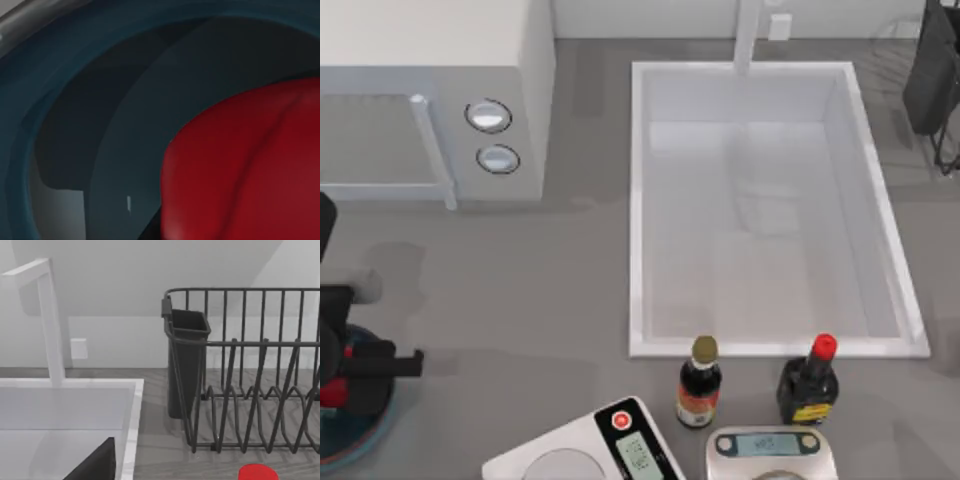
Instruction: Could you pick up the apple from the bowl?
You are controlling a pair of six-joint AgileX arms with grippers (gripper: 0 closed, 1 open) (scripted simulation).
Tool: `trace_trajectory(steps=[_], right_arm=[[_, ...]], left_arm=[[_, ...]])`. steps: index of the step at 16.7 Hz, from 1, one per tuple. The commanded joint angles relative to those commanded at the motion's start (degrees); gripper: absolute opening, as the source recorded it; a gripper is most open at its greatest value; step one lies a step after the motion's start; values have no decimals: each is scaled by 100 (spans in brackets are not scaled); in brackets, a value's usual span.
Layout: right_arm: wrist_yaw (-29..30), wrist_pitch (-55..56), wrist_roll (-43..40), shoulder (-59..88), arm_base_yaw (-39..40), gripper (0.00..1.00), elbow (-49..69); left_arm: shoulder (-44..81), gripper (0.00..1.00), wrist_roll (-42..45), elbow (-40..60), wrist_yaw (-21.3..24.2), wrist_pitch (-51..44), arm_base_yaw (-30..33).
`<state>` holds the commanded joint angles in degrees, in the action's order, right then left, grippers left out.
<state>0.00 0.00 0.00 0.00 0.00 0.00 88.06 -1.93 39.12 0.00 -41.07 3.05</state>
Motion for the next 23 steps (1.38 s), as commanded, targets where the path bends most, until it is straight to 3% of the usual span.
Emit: trace_trajectory(steps=[11,14,23], right_arm=[[0,0,0,0,0,100,0],[0,0,0,0,0,100,0],[0,0,0,0,0,100,0]], left_arm=[[-67,0,-12,473,40,-450,-3],[-38,0,-31,1386,40,-1379,15],[-300,0,-92,5070,38,-5372,73]])
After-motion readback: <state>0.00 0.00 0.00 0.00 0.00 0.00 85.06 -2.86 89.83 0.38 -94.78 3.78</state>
